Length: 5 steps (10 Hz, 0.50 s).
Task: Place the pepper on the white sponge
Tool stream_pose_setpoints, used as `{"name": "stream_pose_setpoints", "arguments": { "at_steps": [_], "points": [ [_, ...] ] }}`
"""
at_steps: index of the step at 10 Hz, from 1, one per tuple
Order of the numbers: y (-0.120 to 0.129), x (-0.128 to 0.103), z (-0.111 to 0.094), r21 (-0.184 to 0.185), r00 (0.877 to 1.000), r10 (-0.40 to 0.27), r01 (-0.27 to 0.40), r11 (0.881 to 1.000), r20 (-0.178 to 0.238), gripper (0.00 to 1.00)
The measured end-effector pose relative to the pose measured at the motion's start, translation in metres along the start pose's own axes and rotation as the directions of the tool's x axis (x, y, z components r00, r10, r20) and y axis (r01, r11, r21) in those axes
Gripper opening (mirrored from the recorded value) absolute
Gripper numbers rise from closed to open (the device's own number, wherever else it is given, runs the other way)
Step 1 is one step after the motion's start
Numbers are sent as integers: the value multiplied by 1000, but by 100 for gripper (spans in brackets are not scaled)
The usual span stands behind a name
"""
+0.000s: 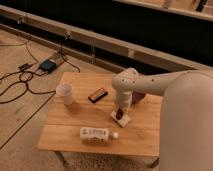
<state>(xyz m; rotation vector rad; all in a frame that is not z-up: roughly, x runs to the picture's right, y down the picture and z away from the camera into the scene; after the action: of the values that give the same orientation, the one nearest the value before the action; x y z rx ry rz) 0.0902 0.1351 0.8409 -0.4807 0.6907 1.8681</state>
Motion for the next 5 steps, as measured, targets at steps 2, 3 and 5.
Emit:
{"name": "stream_pose_setpoints", "arguments": {
  "at_steps": [2, 3, 5],
  "points": [
    [4, -2, 4, -8, 1000, -7, 7, 1000, -13, 0],
    [4, -2, 4, -11, 1000, -7, 6, 1000, -17, 0],
    [2, 1, 4, -18, 1000, -6, 6, 1000, -24, 0]
  ]
}}
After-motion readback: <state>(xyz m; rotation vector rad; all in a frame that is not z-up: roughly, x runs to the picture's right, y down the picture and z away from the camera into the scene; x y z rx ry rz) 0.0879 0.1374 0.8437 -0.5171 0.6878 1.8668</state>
